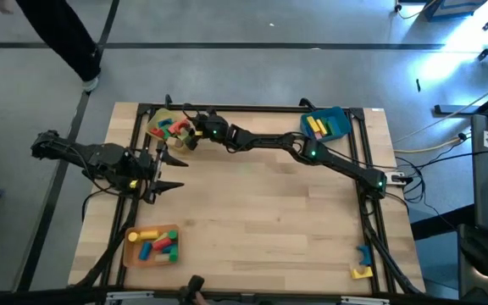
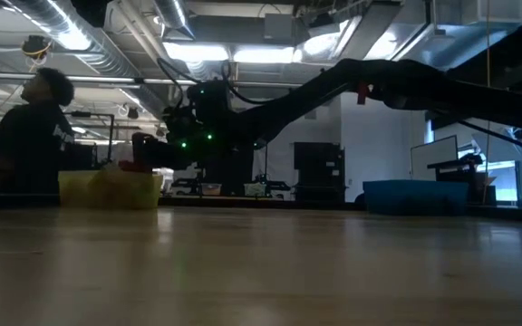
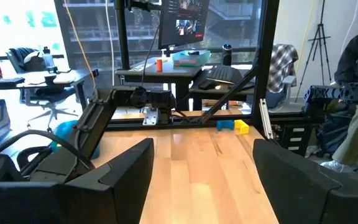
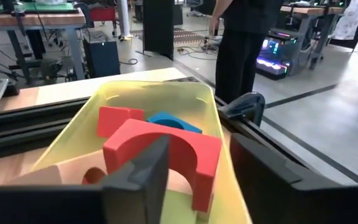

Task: Sort blocks by size
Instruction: Put the yellow arch block into the yellow bin

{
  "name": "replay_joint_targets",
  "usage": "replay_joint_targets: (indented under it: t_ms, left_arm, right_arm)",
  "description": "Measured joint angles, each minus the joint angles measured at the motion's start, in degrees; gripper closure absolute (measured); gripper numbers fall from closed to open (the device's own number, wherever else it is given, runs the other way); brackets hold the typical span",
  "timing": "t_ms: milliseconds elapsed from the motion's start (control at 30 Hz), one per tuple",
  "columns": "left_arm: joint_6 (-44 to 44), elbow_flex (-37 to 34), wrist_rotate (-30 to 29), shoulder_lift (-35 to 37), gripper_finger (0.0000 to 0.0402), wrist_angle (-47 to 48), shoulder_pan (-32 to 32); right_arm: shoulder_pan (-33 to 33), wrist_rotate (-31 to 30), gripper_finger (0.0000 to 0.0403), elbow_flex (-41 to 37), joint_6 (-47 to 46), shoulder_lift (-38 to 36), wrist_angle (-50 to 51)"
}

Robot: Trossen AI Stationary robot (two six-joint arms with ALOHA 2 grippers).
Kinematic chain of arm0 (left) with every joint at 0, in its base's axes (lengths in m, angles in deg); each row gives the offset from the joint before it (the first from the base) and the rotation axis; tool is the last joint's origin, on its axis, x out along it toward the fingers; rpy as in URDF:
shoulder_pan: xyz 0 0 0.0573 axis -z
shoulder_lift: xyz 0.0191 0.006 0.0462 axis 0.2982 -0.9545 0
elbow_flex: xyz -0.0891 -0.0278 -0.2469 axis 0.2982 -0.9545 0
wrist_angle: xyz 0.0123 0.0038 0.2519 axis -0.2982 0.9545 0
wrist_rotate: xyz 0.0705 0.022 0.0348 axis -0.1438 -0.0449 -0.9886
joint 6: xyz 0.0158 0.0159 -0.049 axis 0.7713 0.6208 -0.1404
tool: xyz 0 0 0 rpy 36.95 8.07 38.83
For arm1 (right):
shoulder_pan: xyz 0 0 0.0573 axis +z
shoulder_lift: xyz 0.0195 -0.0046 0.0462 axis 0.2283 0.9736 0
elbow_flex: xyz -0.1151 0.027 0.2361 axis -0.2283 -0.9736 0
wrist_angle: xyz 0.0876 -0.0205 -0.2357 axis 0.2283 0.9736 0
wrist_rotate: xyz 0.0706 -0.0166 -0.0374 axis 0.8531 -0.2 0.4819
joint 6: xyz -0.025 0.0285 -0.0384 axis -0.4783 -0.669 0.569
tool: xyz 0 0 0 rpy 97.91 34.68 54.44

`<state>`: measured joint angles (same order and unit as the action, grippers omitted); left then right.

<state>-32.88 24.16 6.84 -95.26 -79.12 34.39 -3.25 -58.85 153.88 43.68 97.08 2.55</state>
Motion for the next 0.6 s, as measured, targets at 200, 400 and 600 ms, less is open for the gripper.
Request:
replay_joint_targets:
  t_ms: [200,400,600]
  left_arm:
    - [-0.93,0.0,-0.02,0.0,0.0141,-0.02,0.0]
    - [-0.93,0.0,-0.02,0.0,0.0141,-0.04,0.0]
    - [-0.93,0.0,-0.01,0.0,0.0141,-0.01,0.0]
  right_arm:
    - [0.31,-0.09,0.0193,0.48,1.1,-1.83,5.19]
    - [0.64,-0.07,0.0188,0.46,4.14,-11.12,17.79]
    - [1.09,-0.07,0.0196,0.71,6.6,-22.01,32.34]
